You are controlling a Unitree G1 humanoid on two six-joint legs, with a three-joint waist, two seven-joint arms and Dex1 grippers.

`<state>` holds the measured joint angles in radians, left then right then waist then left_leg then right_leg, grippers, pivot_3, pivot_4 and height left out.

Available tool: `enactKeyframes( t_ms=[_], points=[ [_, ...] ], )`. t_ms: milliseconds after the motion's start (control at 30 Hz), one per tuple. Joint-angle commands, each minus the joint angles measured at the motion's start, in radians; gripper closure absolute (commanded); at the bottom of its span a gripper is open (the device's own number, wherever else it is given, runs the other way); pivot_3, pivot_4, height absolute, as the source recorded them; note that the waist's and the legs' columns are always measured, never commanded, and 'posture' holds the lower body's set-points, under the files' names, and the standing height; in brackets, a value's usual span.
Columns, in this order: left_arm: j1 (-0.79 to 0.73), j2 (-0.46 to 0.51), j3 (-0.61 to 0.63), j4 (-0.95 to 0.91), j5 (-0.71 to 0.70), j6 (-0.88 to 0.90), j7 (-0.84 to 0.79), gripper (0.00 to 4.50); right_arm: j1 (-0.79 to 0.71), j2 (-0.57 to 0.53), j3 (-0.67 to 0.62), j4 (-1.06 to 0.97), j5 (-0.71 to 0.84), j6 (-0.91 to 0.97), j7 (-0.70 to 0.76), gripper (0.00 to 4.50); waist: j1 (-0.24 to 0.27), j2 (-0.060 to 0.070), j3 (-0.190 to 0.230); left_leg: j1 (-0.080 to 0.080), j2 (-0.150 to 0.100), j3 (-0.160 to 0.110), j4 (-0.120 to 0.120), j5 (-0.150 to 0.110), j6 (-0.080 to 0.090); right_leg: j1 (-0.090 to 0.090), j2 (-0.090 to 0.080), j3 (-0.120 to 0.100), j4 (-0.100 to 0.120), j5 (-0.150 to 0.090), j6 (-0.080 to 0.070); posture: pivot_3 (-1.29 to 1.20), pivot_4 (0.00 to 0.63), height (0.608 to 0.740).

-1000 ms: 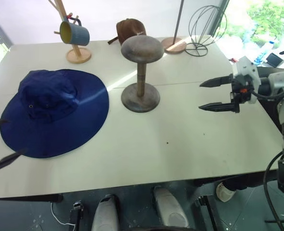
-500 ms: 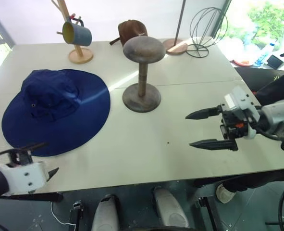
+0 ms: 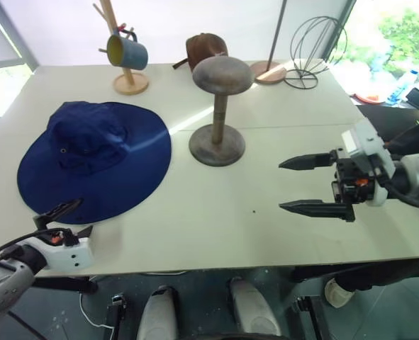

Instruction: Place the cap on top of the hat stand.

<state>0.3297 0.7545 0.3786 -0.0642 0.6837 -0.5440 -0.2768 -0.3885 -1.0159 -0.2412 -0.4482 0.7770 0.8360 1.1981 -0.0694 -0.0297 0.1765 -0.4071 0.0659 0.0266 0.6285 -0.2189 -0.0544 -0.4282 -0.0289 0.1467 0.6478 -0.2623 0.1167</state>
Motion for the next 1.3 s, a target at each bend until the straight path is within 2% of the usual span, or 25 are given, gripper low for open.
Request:
enactKeyframes(
  t_ms=[33,367,667,867,967,1167,1200,1300],
  points=[
    [-0.062,-0.036,-0.072,0.089,0.034,0.068,0.084,0.13,-0.014,-0.021,-0.029,-0.016,0.020,-0.013,-0.014,0.00,0.004,0.000,0.000,0.000,0.000,0.000,0.001,0.000,0.000,0.000,0.000,0.000,0.000,0.000,0.000,0.00,0.150,0.739],
    [-0.269,0.003,-0.219,0.255,0.072,0.129,0.206,0.13,-0.022,-0.025,-0.019,-0.007,0.024,-0.030,-0.042,0.00,0.035,0.014,-0.008,0.000,-0.001,-0.001,0.001,0.000,0.000,0.002,0.000,0.000,0.001,0.000,0.000,0.00,0.150,0.739],
    [-0.561,0.051,-0.364,0.514,0.095,0.145,0.295,0.13,-0.044,-0.012,0.014,0.004,0.023,-0.051,-0.055,0.00,0.028,0.011,-0.008,-0.003,0.000,-0.002,0.001,0.000,0.000,0.001,0.001,-0.002,0.000,0.000,0.001,0.00,0.150,0.739],
    [-0.660,0.081,-0.445,0.631,0.082,0.101,0.330,0.13,-0.074,-0.011,0.015,0.030,0.010,-0.073,-0.071,0.00,0.030,0.011,-0.008,-0.003,0.000,-0.002,0.000,0.000,0.000,0.001,0.001,-0.002,0.002,-0.001,0.003,0.00,0.150,0.739],
    [-0.671,0.089,-0.452,0.646,0.037,0.075,0.309,0.91,-0.098,-0.012,0.007,0.051,0.019,-0.062,-0.094,0.00,0.027,0.010,-0.008,-0.002,0.000,-0.002,0.002,0.000,0.000,0.001,0.001,-0.002,0.002,0.000,0.002,0.00,0.150,0.739],
    [-0.664,0.102,-0.422,0.593,-0.084,0.093,0.203,4.12,-0.113,-0.027,-0.016,0.068,0.030,-0.055,-0.106,0.00,0.028,0.008,-0.007,-0.003,0.000,-0.002,0.000,0.000,0.000,0.000,0.001,-0.002,0.002,-0.001,0.002,0.00,0.150,0.739],
    [-0.665,0.103,-0.411,0.577,-0.117,0.104,0.172,4.45,-0.115,-0.024,-0.015,0.070,0.011,-0.074,-0.115,0.00,0.028,0.008,-0.007,-0.003,0.000,-0.002,-0.001,0.000,0.000,0.000,0.001,-0.002,0.002,-0.001,0.002,0.00,0.150,0.739],
    [-0.679,0.084,-0.363,0.514,-0.262,0.205,0.037,4.45,-0.121,-0.018,-0.011,0.077,-0.018,-0.107,-0.134,0.00,0.027,0.008,-0.007,-0.003,0.000,-0.002,0.000,0.000,0.000,0.000,0.001,-0.002,0.002,-0.001,0.002,0.00,0.150,0.739]
  ],
)
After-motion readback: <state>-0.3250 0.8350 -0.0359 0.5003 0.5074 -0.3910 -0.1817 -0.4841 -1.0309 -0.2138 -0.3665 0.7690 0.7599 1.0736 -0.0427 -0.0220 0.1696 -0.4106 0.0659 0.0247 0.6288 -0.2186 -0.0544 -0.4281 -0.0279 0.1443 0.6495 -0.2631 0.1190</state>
